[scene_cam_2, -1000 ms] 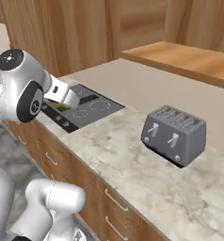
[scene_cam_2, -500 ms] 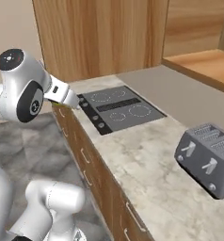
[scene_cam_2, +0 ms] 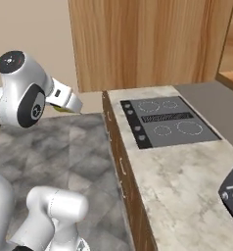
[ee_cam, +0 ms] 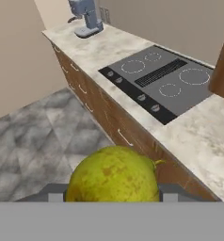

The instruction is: Pick the pears from the cabinet and place them in one bowl. Pick the potato from the sink and place it in the other bowl.

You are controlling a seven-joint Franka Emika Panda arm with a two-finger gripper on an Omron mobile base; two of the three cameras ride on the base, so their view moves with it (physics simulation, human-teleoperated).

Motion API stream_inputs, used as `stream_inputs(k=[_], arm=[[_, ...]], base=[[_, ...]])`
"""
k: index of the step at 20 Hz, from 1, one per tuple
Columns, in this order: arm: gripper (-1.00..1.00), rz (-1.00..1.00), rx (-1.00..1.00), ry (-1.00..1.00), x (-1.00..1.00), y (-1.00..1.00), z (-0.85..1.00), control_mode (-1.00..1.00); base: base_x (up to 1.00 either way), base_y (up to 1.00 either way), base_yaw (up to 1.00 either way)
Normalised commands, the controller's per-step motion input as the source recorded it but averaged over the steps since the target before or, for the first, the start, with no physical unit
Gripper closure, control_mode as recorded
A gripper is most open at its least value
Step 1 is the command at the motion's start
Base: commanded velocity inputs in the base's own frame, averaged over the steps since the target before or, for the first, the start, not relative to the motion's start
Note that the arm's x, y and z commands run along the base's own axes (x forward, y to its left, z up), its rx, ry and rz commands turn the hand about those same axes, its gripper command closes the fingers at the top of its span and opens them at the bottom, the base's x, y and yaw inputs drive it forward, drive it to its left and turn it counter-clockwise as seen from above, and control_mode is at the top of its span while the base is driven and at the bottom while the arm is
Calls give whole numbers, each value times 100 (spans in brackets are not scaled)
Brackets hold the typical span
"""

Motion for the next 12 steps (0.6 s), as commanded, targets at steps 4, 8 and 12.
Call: stream_inputs(k=[4, 8, 12], arm=[[100, 0, 0, 0, 0, 0, 0, 100], [100, 0, 0, 0, 0, 0, 0, 100], [100, 0, 0, 0, 0, 0, 0, 100]], base=[[15, 14, 48], [29, 19, 43], [44, 17, 7]])
